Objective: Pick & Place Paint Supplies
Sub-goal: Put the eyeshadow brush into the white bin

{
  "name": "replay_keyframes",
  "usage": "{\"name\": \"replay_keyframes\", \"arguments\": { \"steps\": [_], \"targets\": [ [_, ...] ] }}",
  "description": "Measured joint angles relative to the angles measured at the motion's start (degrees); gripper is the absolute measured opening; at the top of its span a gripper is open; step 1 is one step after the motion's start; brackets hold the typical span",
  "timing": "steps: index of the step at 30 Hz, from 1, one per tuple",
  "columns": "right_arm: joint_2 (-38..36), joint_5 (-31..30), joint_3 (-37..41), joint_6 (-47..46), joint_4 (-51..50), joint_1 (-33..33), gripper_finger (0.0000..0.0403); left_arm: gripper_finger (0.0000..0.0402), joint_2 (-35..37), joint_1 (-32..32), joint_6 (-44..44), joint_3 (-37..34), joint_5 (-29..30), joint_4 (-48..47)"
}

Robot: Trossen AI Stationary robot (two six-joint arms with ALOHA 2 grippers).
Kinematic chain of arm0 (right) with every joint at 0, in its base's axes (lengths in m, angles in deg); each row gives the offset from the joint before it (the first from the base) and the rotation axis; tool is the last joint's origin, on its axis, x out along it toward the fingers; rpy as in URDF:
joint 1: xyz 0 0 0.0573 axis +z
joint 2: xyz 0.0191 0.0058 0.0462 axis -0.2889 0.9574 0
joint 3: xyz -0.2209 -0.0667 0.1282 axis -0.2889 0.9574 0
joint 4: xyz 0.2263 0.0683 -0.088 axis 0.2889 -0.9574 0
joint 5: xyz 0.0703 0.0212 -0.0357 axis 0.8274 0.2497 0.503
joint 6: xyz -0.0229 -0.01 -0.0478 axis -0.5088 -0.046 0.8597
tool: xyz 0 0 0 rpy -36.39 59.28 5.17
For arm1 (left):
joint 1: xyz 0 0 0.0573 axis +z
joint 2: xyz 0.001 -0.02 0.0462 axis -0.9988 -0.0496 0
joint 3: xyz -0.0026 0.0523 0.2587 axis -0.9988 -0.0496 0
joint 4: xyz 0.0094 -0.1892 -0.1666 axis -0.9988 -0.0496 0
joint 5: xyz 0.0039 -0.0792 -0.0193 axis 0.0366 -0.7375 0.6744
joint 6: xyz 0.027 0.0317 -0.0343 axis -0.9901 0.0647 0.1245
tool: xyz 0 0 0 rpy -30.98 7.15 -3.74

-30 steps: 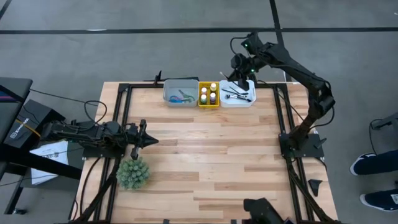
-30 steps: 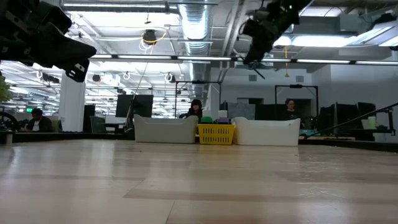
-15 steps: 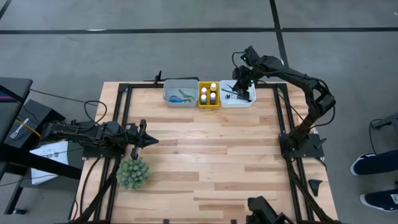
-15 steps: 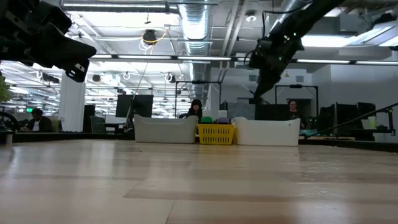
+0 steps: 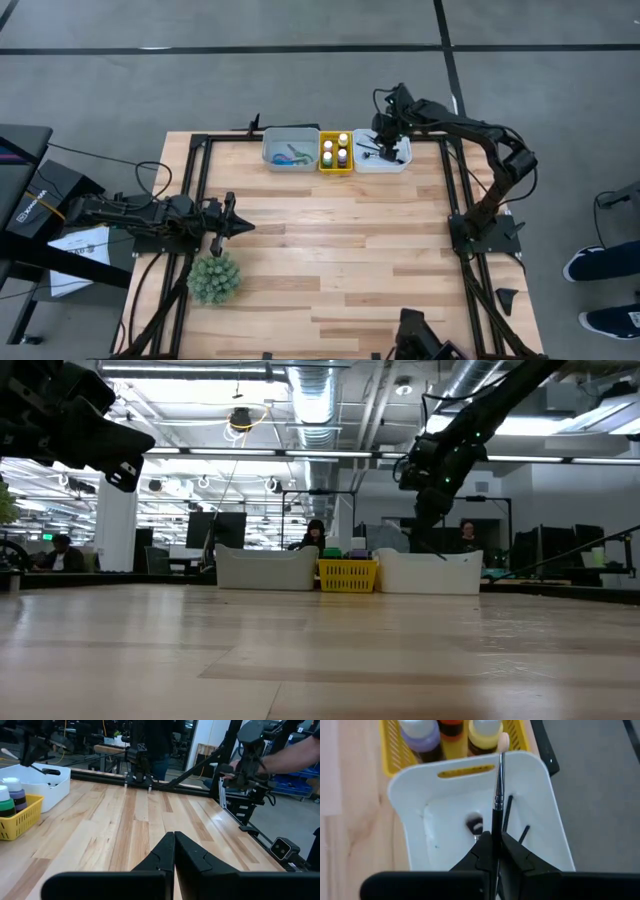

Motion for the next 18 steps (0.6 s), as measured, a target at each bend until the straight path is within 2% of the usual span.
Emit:
{"name": "replay_keyframes", "arguments": {
  "steps": [7, 18],
  "targets": [
    [3.3, -3.7, 0.0, -1.9, 0.1, -0.3, 0.0007, 0.0, 0.0, 0.0, 0.0, 0.0, 0.0, 0.0],
    [7.6, -3.7, 0.0, -2.6, -0.7, -0.7, 0.0006, 0.0, 0.0, 0.0, 0.0, 0.0, 0.0, 0.0]
  ]
}}
